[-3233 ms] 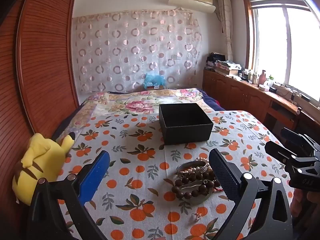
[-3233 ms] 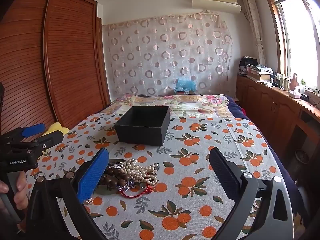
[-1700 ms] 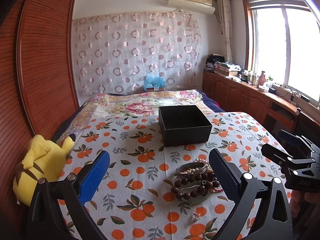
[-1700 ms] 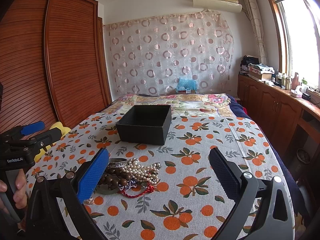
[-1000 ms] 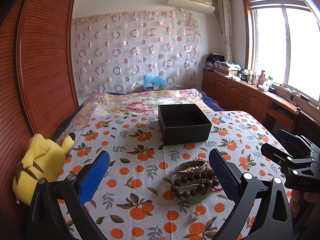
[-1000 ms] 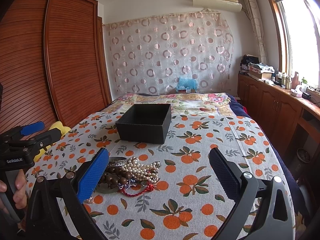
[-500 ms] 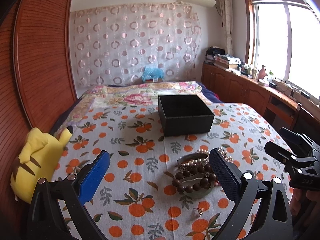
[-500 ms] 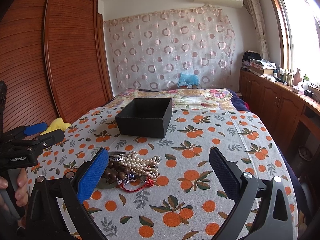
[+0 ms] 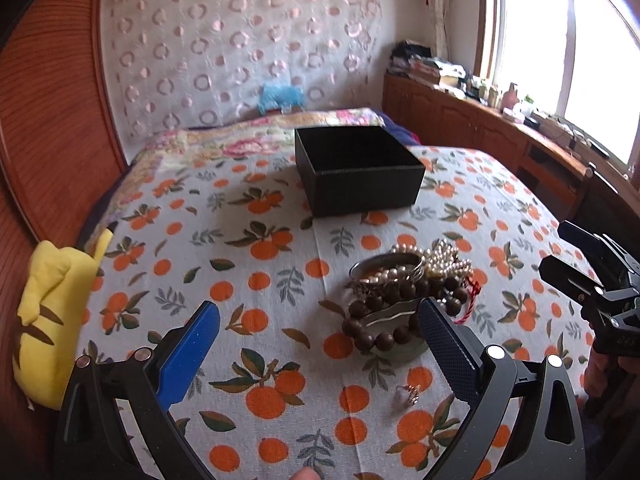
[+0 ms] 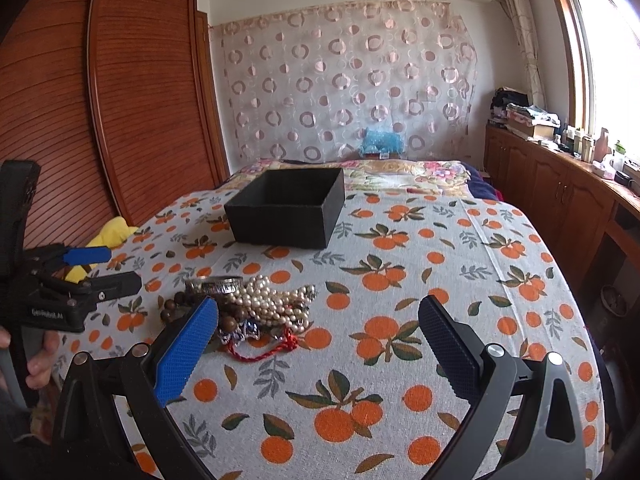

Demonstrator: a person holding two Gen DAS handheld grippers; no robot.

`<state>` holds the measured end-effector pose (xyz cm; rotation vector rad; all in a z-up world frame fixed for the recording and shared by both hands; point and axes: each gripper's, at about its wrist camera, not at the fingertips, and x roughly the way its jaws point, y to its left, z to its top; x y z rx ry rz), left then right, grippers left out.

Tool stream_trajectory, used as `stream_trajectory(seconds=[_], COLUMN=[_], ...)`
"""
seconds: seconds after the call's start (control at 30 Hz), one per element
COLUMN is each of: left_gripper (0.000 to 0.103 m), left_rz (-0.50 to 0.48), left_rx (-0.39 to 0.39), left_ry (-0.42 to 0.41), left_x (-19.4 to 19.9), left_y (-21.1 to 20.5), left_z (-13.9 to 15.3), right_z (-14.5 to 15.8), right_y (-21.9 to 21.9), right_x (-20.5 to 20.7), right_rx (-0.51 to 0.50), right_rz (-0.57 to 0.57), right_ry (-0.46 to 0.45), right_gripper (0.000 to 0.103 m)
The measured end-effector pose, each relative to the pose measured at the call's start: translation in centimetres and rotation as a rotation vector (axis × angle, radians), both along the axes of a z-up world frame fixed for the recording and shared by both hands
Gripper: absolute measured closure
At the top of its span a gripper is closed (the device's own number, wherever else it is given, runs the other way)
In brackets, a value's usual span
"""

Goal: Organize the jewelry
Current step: 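Close the left tool on the silver bangle while the right tool reaches the pearl necklace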

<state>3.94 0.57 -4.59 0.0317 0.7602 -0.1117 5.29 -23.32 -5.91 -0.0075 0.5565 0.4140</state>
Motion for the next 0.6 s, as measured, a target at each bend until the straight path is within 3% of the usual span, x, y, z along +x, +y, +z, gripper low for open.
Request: stream_trajectory(seconds=[0.27,0.4,0.6], left_gripper=[0.008,0.008,0.008], left_rz=[-0.076,-0.090,-0.135], left_rx=[0.015,0.023,-0.049], left_ry=[0.085,0.098,0.107], left_x=[2.4,3.7,6.0], left_y=[-0.3,-0.7,-1.1], left_z=[-1.0,-1.1,-1.4], right_z=[-0.9,-1.3,-1.6], right_y=[0.8,1.7,2.9], right_x=[0.4,0.7,1.3], right_rx=[-0.032,-0.043,-0.051], right_rz=[0.071,0.134,0.201], right_ry=[0.034,0.062,0.106], right_gripper=[0.003,0.016,0.034])
